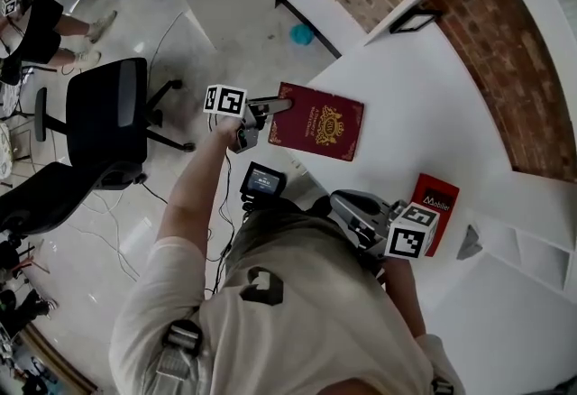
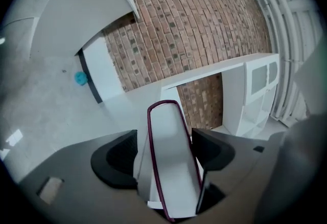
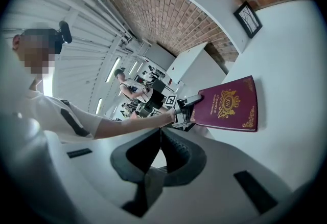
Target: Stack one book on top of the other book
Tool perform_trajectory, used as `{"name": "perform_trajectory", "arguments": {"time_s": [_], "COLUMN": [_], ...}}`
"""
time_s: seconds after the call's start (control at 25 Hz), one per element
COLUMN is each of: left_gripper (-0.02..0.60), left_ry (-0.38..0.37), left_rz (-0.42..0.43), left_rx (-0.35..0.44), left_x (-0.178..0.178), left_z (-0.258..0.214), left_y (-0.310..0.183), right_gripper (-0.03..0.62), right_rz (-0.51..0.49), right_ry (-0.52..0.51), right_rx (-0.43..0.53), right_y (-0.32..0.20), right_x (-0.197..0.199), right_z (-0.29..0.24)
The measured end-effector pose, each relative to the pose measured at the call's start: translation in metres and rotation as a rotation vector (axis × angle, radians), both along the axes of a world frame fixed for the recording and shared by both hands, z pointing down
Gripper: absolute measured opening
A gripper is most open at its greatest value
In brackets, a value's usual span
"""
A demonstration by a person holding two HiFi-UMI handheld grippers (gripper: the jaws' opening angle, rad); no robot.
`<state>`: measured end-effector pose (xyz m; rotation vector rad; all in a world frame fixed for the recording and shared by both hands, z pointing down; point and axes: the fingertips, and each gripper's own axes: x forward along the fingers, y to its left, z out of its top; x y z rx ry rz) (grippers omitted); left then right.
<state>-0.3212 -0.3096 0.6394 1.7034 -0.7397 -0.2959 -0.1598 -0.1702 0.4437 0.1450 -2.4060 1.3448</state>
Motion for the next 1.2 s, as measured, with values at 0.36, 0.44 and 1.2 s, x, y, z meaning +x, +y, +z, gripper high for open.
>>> {"name": "perform_trajectory", "arguments": {"time_s": [0.36, 0.44, 1.2], "left_gripper": [0.356, 0.354, 0.262], "left_ry": [0.041, 0.036, -0.004], "left_rz": [0.025, 0.064, -0.213], "left_rx": [0.016, 0.012, 0.009], "left_x": [-0.002, 0.007, -0.052], "left_z": [-0.002, -0.001, -0.01], "left_y": [-0.017, -0.02, -0.004], "right_gripper": [0.008, 0.008, 0.008], "right_rz": [0.0, 0.006, 0.005], "right_ry": [0.046, 0.053, 0.033], "right_rx": [-0.005, -0.007, 0.014], "right_y": [0.003, 0.001, -0.014], "right_x": [0.002, 0.004, 0.005], "right_z": [0.009, 0.01, 0.008]}}
